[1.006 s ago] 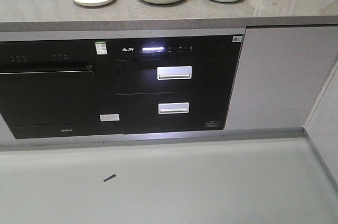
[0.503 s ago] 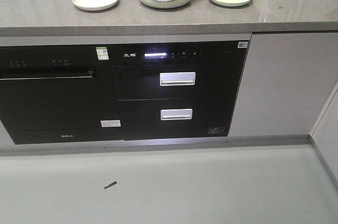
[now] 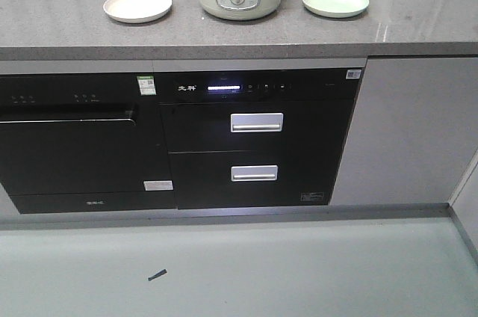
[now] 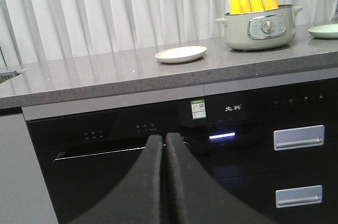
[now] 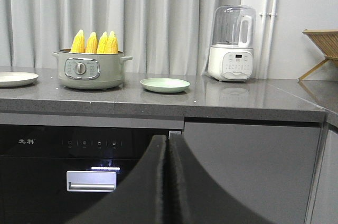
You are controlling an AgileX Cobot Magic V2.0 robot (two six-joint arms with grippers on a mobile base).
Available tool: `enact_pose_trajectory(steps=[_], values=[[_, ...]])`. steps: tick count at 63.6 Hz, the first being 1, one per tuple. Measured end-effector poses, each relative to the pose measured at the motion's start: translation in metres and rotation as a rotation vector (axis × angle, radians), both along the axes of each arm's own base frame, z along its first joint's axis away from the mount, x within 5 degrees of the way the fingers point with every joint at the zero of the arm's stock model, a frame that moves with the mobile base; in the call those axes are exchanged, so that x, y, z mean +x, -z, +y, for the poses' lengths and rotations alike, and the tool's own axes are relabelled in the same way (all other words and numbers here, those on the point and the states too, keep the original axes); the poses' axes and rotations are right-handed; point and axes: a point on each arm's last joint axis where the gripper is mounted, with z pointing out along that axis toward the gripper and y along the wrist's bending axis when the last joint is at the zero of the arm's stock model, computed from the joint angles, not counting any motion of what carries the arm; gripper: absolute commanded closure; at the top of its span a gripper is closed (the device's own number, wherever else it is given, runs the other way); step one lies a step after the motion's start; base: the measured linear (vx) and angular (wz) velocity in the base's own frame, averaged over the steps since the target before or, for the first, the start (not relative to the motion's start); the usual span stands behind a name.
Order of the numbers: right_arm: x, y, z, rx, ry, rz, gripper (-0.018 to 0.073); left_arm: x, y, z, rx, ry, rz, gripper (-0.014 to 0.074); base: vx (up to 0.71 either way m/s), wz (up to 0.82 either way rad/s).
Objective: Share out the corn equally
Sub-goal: 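Drive the base toward the counter with the pot and plates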
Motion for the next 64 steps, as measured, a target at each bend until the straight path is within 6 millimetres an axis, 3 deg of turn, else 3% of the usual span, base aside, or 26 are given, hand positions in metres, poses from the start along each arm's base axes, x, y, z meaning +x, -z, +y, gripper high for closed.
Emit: enact_pose_trajectory(steps=[64], values=[[0.0, 0.0, 0.0, 0.0, 0.0, 0.0, 0.0564, 0.0, 0.0, 0.0, 0.0, 0.0, 0.0, 0.0603, 0.12, 0.03]])
